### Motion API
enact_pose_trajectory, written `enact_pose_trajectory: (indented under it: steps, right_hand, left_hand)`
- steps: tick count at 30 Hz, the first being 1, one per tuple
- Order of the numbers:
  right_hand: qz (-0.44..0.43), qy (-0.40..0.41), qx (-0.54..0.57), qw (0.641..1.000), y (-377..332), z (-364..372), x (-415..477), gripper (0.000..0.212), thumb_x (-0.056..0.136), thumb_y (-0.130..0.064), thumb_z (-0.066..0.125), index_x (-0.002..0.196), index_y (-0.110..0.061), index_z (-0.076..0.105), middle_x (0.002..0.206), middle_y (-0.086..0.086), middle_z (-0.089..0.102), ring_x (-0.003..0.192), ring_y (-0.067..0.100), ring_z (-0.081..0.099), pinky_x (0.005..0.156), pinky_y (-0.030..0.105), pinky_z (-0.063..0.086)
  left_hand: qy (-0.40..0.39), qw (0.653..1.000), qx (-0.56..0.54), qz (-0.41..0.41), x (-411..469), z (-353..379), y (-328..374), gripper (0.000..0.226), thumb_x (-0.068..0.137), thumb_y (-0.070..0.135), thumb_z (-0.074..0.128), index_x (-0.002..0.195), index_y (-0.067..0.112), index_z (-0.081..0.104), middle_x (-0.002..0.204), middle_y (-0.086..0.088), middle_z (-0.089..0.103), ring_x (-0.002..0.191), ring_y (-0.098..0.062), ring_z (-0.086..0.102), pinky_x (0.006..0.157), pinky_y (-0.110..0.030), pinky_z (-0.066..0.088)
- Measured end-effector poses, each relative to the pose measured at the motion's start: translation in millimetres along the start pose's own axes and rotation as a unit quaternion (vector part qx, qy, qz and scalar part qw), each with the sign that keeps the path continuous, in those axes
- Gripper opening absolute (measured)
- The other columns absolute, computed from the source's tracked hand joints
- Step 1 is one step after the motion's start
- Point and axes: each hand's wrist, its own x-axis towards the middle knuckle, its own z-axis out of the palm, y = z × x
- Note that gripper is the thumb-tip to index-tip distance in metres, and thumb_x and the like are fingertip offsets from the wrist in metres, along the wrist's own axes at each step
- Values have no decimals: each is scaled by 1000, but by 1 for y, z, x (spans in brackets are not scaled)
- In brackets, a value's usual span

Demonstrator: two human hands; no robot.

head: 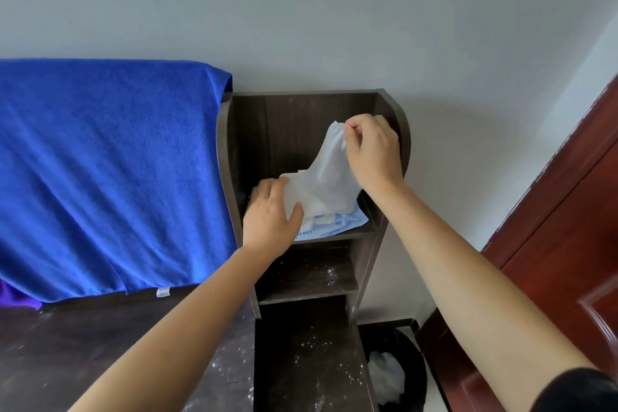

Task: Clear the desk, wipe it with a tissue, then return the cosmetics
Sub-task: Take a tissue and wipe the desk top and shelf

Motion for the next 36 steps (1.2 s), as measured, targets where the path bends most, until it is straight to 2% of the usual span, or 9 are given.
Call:
enact_pose_trajectory:
  steps: [3,6,10,14,18,21,25,30,36]
  right_hand:
    - [7,-14,-3,1000,4,5,-3,17,103,-21,54,101,-11,67,93,2,60,80,11,51,71,17,35]
    - [10,-21,9,1000,7,8,-6,14,102,-21,55,100,-13,66,89,-3,55,77,11,52,68,20,38]
    - [55,-106,2,993,13,14,-15,21,100,-15,56,121,-13,60,110,5,60,91,18,60,81,34,54]
    - [54,-154,25,986,24,21,-44,30,97,-15,60,127,-17,56,125,6,54,103,23,61,85,35,54]
    - [51,-251,-23,966,36,36,-69,37,95,-40,64,126,-20,61,129,1,52,109,20,58,83,27,47]
    - [37,-291,-100,951,40,47,-77,49,91,-49,67,129,-18,63,132,4,55,114,22,57,86,32,48]
    - [27,-271,-139,952,39,54,-76,31,94,-41,67,108,-15,74,114,6,61,97,21,62,72,26,46]
    - [34,-220,-128,967,32,51,-74,22,100,-29,59,103,-11,69,109,7,62,92,21,62,75,32,56]
    - [76,-74,3,994,17,32,-59,16,103,-21,52,102,-8,62,104,3,55,83,14,53,70,20,40]
  left_hand:
    - [47,980,101,164,-2,7,-2,46,83,24,70,126,14,56,129,-9,55,109,-28,54,83,-43,51]
    - [4,955,200,219,6,14,-1,48,82,18,69,129,18,57,136,-10,53,113,-30,52,88,-45,49]
    - [-126,947,221,195,9,23,-3,40,91,18,64,130,21,58,125,-2,59,110,-25,53,92,-40,45]
    - [-79,974,129,167,0,20,-6,21,87,9,70,107,11,70,106,-7,66,94,-28,63,75,-41,53]
    - [-25,979,82,184,-5,12,-8,11,87,6,71,98,6,70,102,-10,68,83,-28,65,64,-37,53]
    - [-17,978,70,195,-8,8,-9,9,88,7,71,97,5,71,103,-11,67,82,-27,65,62,-38,56]
    - [-23,977,70,202,-13,2,-9,5,89,10,71,92,6,70,104,-12,67,81,-28,66,60,-38,57]
    - [-20,978,74,195,-17,-4,-12,6,86,8,74,88,6,69,107,-15,67,82,-30,67,57,-37,57]
    - [-50,981,88,163,-19,-3,-18,3,89,5,68,87,4,66,105,-13,66,80,-32,63,59,-39,55]
